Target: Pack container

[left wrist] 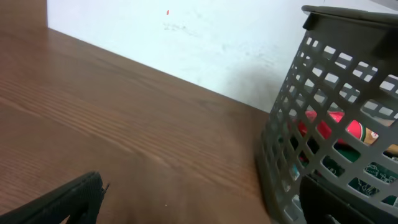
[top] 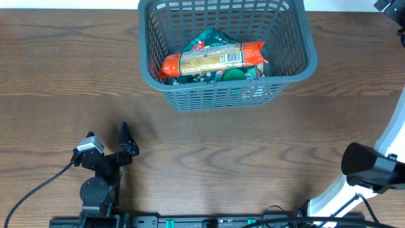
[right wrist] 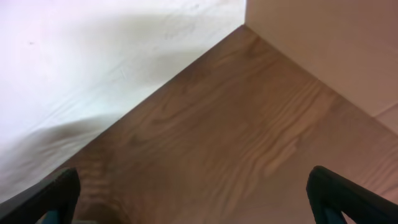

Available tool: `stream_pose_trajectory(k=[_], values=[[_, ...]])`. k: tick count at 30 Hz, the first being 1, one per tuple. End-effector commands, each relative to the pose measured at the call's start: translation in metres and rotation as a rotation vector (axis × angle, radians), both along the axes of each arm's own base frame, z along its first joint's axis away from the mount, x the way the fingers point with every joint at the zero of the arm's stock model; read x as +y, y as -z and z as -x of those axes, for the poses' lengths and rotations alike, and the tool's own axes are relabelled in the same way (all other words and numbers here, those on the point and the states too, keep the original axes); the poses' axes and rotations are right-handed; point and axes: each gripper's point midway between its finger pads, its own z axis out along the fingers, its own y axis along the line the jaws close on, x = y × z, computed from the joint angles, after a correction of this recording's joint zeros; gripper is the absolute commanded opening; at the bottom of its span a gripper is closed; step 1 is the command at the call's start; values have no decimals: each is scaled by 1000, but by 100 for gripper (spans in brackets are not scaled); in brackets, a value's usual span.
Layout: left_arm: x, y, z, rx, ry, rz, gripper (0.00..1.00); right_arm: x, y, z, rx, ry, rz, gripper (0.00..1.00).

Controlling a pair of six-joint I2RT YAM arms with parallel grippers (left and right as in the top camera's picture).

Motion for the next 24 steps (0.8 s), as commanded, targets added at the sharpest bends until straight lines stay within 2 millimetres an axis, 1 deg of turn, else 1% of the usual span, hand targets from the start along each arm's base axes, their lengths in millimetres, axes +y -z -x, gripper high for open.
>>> stream_pose_trajectory(k=[1,4,5,7,9,12,15,17,19,21,24], values=[[0,11,0,27,1,0,99,2,-34,24,-59,37,42,99],[0,11,0,27,1,0,99,12,-58,46,-100,32,56,99],[0,11,0,27,1,0,99,19,-69,58,-118,25,60,99],[0,11,0,27,1,0,99,28,-82,76,-137,13,60,99],[0,11,0,27,1,0,99,45,-98,101,-169,-25,47,99],[0,11,0,27,1,0,99,66,-127,131,-256,-70,54,99],[0,11,0,26,1,0,99,81,-153,165,-348,-83,88,99],[0,11,0,26,1,0,98,88,-162,187,-396,-89,102,99],[0,11,0,27,1,0,98,93,-167,210,-447,-90,114,99],[0,11,0,27,1,0,99,97,-165,228,-484,-90,123,99],[0,11,0,27,1,0,99,101,-155,250,-535,-90,136,99]])
